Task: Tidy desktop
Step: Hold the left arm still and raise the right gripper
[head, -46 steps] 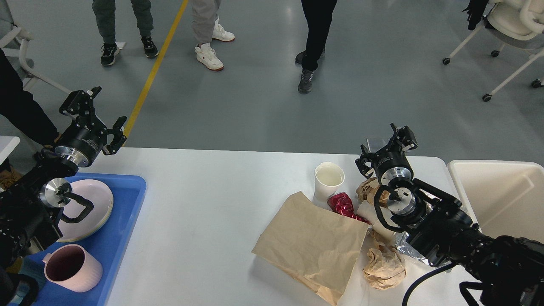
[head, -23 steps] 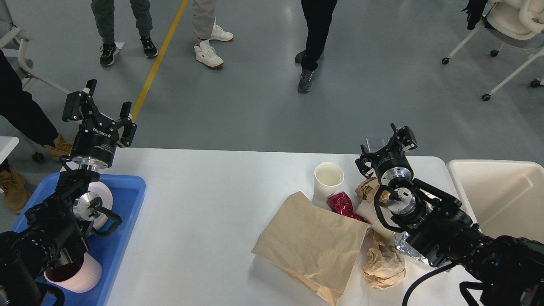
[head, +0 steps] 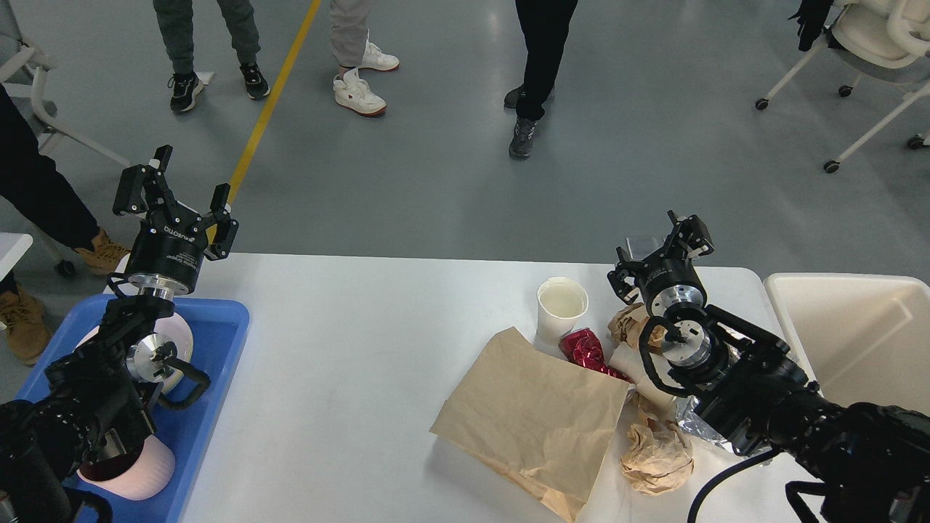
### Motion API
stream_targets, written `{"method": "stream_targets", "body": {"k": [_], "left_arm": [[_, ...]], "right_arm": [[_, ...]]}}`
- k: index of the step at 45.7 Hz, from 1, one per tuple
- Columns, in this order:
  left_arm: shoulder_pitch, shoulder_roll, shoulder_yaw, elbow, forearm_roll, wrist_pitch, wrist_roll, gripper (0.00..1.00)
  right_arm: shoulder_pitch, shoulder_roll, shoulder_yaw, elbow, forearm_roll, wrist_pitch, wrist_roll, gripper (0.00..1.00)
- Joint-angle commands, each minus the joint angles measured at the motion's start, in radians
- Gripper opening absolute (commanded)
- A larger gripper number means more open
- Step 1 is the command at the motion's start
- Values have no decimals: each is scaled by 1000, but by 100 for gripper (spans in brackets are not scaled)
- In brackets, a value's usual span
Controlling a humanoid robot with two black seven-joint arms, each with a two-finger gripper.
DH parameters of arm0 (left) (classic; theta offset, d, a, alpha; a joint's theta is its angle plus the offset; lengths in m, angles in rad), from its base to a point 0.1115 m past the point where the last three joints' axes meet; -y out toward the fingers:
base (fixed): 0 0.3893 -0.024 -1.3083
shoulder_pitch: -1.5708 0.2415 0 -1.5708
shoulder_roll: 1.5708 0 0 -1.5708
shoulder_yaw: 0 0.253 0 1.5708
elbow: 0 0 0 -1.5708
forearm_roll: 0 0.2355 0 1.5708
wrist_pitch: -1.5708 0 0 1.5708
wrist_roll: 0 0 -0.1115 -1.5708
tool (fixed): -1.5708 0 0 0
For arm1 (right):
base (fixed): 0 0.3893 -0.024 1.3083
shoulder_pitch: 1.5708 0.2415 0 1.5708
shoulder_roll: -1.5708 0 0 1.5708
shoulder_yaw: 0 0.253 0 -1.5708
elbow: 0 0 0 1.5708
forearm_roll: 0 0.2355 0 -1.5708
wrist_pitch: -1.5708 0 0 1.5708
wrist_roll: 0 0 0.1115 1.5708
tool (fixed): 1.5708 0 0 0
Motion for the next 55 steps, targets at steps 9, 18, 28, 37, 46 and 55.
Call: {"method": "stream_targets", "body": {"k": [9,18,28,37,46,55], "left_arm": [[2,0,-8,-1,1,0,-1,96],[2,0,-8,0,1,0,-1,96],[2,0,-8,0,1,0,-1,96],[2,0,-8,-1,1,0,-1,96],[2,0,-8,-1,1,0,-1,96],[0,0,-8,0,1,2,-1,96]], "right_arm": [[0,0,0,0,0,0,0,100],[0,0,0,0,0,0,0,100],[0,0,0,0,0,0,0,100],[0,0,0,0,0,0,0,100],[3,6,0,6,0,-6,-5,100],[49,23,0,14,2,-5,-6,100]]}}
